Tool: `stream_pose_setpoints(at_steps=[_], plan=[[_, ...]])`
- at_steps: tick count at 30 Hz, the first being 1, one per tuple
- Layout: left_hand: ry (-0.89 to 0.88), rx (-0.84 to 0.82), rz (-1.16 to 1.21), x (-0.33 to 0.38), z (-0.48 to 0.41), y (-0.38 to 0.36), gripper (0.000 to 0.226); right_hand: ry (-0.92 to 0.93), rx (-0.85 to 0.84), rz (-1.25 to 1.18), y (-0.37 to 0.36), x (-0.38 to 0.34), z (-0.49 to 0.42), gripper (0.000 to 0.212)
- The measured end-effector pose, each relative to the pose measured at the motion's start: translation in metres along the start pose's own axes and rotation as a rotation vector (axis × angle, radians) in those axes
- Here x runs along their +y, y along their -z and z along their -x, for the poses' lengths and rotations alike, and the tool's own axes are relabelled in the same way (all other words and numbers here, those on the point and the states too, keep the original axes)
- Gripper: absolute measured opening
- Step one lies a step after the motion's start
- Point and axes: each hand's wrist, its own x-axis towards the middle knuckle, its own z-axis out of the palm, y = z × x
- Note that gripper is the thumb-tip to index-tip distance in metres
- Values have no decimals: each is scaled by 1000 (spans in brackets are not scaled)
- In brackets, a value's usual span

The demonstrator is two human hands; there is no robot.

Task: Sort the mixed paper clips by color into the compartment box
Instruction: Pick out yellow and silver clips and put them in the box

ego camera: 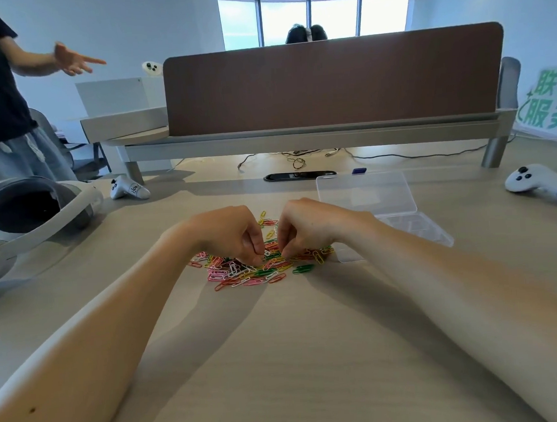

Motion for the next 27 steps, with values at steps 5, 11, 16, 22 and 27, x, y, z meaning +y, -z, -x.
stream_pose_setpoints(at_steps=[5,11,16,22,27], plan=[[24,-45,-77,4,0,-2,8,-25,3,27,2,1,-1,14],[31,-61,-163,8,0,-5,10,-56,-82,90,6,1,1,17],[40,-56,-148,9,3,-5,14,-55,-88,124,5,-2,1,17],[43,-13,-55,8,6,-1,15,-56,-92,122,6,0,1,8],[40,27,4,5,5,0,9,-44,-57,63,11,2,2,5]])
